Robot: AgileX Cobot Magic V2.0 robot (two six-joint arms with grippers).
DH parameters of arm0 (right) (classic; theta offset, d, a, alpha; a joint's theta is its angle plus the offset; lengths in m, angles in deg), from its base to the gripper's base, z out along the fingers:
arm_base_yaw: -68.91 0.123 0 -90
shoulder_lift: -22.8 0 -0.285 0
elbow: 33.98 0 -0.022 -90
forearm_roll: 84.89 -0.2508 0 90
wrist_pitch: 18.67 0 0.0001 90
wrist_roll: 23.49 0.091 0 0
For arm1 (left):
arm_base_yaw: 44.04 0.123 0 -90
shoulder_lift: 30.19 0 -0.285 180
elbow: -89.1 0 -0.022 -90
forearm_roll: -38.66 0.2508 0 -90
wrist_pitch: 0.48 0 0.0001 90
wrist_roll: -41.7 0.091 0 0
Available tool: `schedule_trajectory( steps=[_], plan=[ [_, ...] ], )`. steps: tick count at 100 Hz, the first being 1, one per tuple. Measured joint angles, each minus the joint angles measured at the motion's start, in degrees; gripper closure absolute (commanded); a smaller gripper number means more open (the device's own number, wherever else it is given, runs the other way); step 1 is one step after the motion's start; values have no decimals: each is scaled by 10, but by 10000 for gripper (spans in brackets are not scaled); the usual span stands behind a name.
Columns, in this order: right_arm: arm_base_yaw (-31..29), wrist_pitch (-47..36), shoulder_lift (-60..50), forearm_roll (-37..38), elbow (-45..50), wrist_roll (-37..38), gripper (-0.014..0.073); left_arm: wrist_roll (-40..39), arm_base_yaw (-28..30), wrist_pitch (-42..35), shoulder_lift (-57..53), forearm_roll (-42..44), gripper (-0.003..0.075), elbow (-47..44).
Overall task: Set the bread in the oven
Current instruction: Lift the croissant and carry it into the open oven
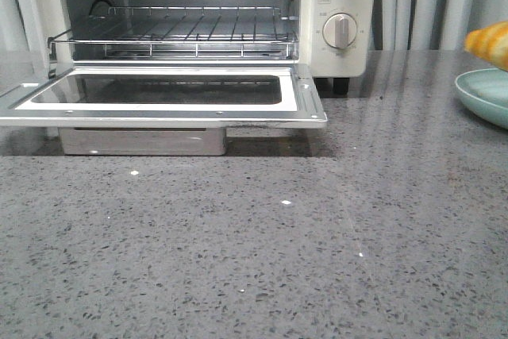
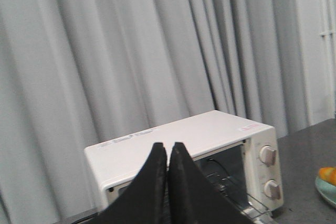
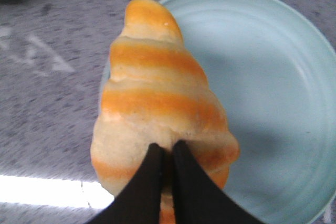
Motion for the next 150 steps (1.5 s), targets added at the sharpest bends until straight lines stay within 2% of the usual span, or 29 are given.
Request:
schedule_trajectory(
  steps=[14,27,40,71,150],
  plan=[
    [58,18,-18,0,0,-12,665,0,56,0,0,-21,742,0],
    [119,34,-29,0,-14,-22,665,0,90,0,0,-86,742,1],
    [175,54,-29,0,-56,-31,665,0,97,0,0,-115,742,1],
    [302,49,-19,0,-149,-91,665,0,97,0,0,-119,741,1],
    [323,11,165,1,-299,-151,665,0,97,55,0,-92,741,1]
  ],
)
